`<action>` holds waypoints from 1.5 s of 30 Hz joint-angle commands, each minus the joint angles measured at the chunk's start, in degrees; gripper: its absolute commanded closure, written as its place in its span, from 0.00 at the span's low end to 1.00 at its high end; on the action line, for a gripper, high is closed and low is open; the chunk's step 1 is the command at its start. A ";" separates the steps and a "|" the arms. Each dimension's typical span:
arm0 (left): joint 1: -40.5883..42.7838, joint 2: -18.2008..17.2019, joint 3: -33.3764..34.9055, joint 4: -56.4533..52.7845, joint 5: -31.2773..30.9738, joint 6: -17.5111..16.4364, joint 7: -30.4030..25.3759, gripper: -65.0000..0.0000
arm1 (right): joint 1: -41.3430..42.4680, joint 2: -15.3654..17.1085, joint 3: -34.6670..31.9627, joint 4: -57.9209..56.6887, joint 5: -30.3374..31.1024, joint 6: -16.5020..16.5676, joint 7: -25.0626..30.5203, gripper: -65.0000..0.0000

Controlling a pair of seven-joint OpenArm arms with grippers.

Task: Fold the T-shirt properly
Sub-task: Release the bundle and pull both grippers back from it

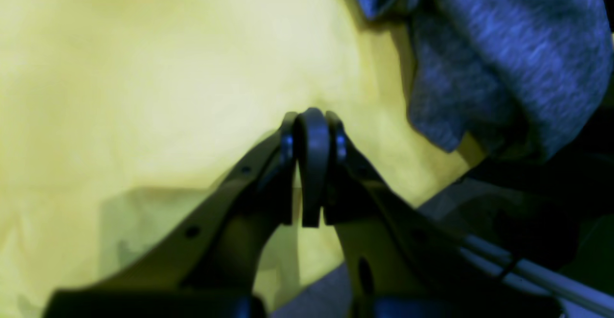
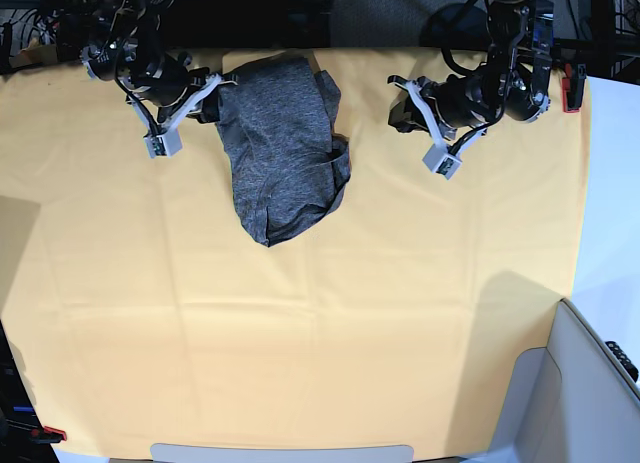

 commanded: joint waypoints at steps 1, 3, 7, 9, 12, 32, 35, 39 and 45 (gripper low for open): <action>-0.54 -0.48 -0.22 1.01 -0.87 -0.33 -0.92 1.00 | -0.53 0.10 -0.82 1.09 1.00 0.37 0.65 0.98; -0.54 -0.57 -0.22 1.01 -0.87 -0.33 -0.92 1.00 | -1.32 0.10 -2.31 1.09 1.09 0.37 0.56 0.98; -0.54 -0.57 -0.22 1.01 -0.87 -0.33 -0.83 1.00 | -2.99 0.28 -7.06 1.09 1.18 0.37 0.65 0.98; -0.54 -0.57 -0.22 1.01 -0.87 -0.33 -0.83 1.00 | -3.43 0.36 -9.44 1.18 1.18 0.37 0.65 0.98; -0.54 -0.57 -0.22 1.01 -0.78 -0.33 -0.83 1.00 | -4.13 0.45 -11.37 1.18 1.18 0.37 0.74 0.98; -0.54 -1.80 -0.22 1.19 -0.78 -0.33 -0.83 1.00 | -4.66 6.34 -3.11 1.62 1.27 0.37 0.48 0.98; -0.54 -1.80 -0.22 1.19 -1.04 -0.33 -0.83 1.00 | -5.19 6.43 -1.26 3.29 1.27 0.37 0.48 0.98; -0.54 -1.80 -0.30 1.45 -1.13 -0.33 -1.09 1.00 | -5.19 5.90 3.40 4.87 4.61 0.81 0.83 0.98; -0.54 -1.80 -0.30 2.42 -1.13 -0.33 -1.27 1.00 | -2.64 6.34 6.65 3.47 30.28 0.98 0.30 0.98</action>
